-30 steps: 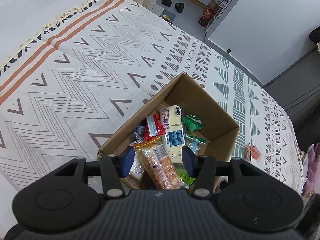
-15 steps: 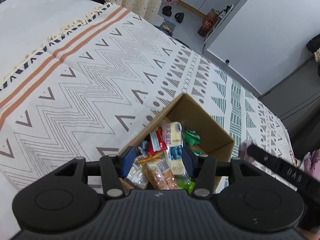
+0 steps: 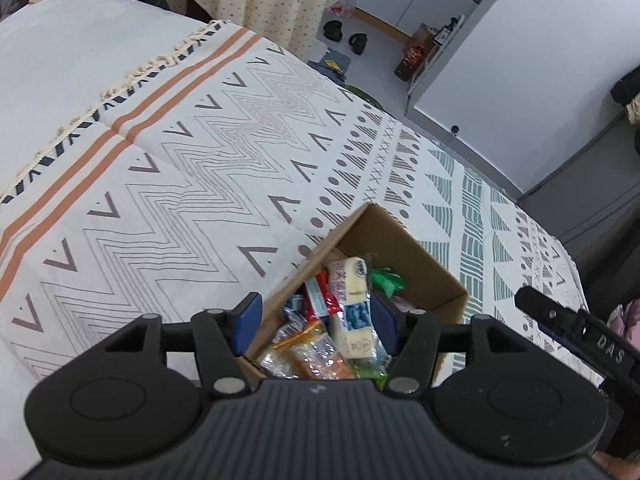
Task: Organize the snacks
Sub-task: 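Move both grippers back over the clear packet and orange-red candy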
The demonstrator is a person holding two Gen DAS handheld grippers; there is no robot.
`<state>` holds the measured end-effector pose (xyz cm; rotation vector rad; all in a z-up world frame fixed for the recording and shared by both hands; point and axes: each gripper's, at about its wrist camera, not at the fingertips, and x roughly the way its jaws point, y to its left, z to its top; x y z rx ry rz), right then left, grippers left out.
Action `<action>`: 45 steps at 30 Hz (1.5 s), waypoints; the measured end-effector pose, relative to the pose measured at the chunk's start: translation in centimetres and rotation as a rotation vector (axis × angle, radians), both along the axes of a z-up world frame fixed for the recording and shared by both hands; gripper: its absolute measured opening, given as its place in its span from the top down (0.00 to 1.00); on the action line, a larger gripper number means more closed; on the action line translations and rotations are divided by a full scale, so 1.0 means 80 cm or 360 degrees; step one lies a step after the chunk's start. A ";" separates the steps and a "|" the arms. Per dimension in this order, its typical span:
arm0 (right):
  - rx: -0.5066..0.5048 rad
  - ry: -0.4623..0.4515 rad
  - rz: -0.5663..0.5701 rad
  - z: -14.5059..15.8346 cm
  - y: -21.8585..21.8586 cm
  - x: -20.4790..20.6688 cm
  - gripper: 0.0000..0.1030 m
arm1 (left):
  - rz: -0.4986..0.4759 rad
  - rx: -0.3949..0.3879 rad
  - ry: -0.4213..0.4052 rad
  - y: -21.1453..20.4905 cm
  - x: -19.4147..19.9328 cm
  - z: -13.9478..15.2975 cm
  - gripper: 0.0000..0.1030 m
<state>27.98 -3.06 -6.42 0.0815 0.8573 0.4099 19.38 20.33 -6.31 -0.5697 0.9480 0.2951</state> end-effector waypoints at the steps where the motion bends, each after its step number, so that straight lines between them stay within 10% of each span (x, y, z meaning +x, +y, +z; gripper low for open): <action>1: -0.0007 0.0001 -0.0008 -0.001 -0.005 -0.001 0.25 | -0.0012 0.0007 0.0002 -0.005 0.002 0.000 0.38; 20: 0.0044 0.0009 -0.0223 -0.012 -0.130 -0.017 0.00 | -0.0237 0.0078 -0.0025 -0.123 0.036 0.003 0.23; 36: 0.0089 0.0022 -0.0336 -0.044 -0.222 0.013 0.00 | -0.0383 0.0091 -0.0035 -0.230 0.091 -0.019 0.24; 45: 0.0121 0.0100 -0.0288 -0.074 -0.247 0.048 0.20 | -0.0430 0.0069 0.0006 -0.279 0.133 -0.054 0.36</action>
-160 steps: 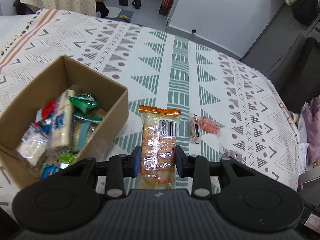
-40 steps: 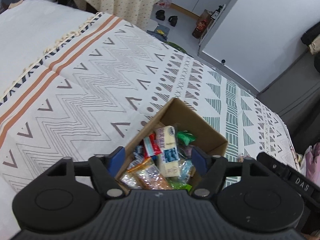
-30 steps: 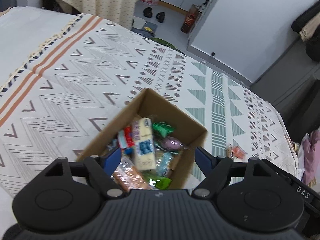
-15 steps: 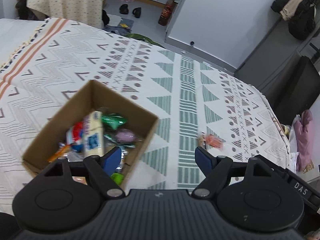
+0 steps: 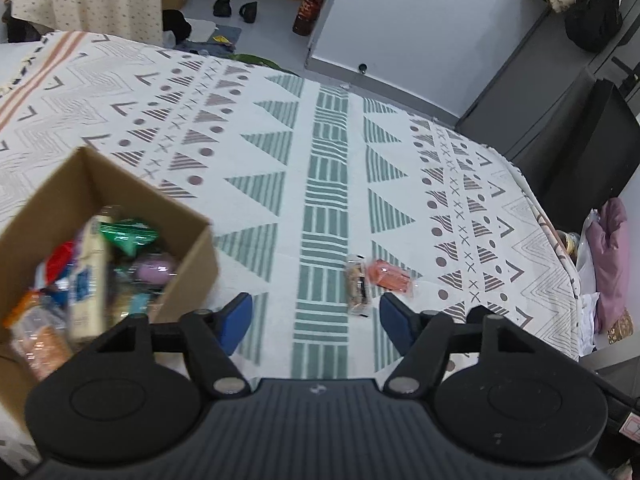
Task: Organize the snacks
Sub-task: 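Move both grippers back over the clear packet and orange-red candy, then grasp the clear dark-bar packet with the left gripper while the right gripper grasps the orange-red candy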
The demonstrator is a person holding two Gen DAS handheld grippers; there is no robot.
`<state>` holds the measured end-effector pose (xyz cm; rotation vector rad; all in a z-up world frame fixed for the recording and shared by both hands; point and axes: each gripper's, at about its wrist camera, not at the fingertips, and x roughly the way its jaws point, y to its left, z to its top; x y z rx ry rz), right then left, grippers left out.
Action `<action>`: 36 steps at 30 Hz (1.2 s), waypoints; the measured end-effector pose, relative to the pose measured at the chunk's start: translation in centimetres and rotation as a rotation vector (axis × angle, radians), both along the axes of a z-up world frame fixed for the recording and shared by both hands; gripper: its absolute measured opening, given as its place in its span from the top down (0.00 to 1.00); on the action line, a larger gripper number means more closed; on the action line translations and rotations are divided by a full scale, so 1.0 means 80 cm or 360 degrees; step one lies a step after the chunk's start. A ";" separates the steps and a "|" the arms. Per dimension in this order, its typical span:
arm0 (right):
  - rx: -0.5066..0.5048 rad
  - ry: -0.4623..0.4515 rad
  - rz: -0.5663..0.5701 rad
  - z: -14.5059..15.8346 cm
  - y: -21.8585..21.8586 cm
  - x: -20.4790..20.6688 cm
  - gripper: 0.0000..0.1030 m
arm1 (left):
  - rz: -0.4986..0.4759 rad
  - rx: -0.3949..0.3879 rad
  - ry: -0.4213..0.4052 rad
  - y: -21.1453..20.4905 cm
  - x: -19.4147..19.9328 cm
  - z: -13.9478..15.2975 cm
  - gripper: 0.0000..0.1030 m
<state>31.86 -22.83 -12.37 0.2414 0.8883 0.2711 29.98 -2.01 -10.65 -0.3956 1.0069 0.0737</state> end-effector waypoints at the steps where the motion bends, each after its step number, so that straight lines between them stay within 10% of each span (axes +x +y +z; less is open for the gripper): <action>1: 0.0018 0.0009 0.0007 -0.004 -0.003 0.004 0.23 | -0.0005 -0.0001 0.0010 -0.005 0.005 -0.004 0.39; 16: 0.0142 0.0109 0.0109 -0.055 -0.026 0.064 0.44 | 0.0004 -0.0038 0.0112 -0.053 0.070 -0.083 0.64; 36: 0.0189 0.0189 0.0183 -0.088 -0.008 0.114 0.49 | -0.0015 0.0027 0.0217 -0.067 0.114 -0.142 0.84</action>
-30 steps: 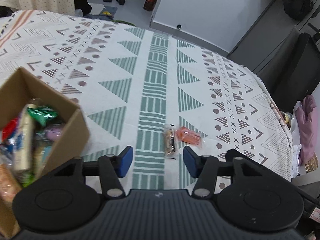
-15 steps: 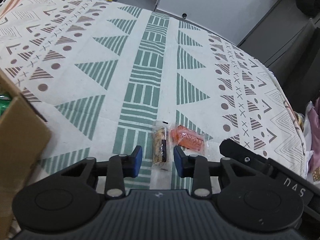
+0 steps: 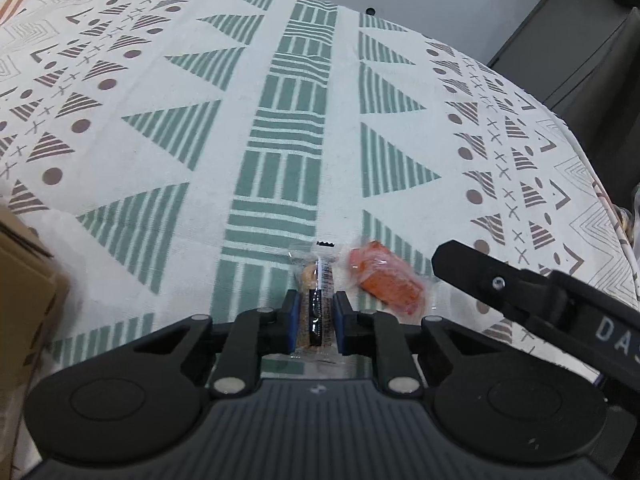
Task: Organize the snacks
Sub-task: 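Grasp the clear dark-bar packet with the left gripper while the right gripper grasps the orange-red candy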
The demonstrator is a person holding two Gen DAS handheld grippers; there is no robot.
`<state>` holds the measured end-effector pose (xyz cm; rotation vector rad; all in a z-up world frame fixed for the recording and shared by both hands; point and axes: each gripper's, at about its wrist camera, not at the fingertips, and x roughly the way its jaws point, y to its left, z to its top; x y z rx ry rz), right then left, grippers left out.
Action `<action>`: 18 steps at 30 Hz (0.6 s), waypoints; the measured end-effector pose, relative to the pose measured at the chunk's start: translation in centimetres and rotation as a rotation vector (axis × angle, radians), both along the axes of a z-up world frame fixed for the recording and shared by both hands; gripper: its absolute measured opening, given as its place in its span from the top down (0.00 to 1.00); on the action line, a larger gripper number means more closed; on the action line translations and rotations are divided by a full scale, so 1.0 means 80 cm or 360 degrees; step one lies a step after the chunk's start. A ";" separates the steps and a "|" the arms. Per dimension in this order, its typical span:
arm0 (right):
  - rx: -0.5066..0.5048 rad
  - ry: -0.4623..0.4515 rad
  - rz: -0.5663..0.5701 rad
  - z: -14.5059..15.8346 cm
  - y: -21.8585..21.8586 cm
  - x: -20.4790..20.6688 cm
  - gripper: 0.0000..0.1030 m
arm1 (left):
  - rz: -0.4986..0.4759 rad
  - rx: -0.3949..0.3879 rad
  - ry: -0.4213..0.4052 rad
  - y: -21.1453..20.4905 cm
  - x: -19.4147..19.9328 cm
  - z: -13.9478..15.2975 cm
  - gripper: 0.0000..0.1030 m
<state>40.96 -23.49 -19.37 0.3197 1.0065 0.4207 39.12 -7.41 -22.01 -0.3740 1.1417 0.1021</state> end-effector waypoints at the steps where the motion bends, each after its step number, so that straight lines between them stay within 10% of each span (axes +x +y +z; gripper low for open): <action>1: -0.0003 0.0001 0.0010 -0.002 0.003 0.001 0.49 | 0.0006 0.0010 0.0002 0.003 -0.001 0.001 0.84; 18: -0.0143 0.0056 0.0193 -0.028 0.047 -0.004 0.50 | 0.0107 0.0042 0.0036 0.052 -0.027 0.010 0.84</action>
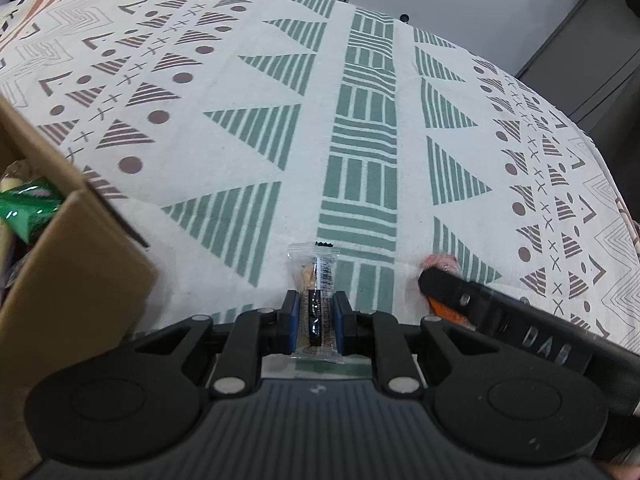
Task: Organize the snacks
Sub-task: 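Grasp the clear dark-bar packet with the left gripper while the right gripper grasps the orange-red candy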
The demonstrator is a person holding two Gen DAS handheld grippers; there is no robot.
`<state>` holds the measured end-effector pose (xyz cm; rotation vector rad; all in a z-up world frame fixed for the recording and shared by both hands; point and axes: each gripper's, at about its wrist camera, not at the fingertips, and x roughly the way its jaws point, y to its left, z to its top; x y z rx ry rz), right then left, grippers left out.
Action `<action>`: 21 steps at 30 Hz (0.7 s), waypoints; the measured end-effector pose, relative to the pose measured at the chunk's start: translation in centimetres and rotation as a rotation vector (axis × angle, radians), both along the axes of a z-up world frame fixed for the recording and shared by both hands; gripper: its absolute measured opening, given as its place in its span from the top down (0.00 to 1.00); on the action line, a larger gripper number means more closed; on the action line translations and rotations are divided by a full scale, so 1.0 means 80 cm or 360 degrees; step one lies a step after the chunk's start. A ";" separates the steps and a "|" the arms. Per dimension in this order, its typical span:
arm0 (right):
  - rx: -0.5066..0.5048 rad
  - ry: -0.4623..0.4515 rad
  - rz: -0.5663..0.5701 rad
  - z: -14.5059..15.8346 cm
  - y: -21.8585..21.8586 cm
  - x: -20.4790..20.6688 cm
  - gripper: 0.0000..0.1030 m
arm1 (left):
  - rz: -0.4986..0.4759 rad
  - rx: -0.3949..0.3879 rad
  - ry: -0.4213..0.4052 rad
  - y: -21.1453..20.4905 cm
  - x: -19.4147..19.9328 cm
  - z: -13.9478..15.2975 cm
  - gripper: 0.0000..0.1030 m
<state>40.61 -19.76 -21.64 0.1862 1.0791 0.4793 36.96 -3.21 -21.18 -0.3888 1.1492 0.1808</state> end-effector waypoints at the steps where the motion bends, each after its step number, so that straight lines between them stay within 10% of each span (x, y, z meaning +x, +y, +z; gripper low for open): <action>1: -0.0042 -0.0008 0.0019 0.001 0.005 -0.004 0.53 | 0.0001 0.0002 0.0000 0.001 -0.002 0.001 0.84; 5: -0.0182 -0.0003 0.0058 0.005 0.017 -0.015 0.78 | 0.0002 0.0004 -0.0013 0.005 -0.014 0.010 0.84; 21: -0.0001 -0.0057 -0.0042 0.092 0.046 -0.088 0.80 | -0.0021 -0.0057 -0.0249 0.033 -0.079 0.104 0.84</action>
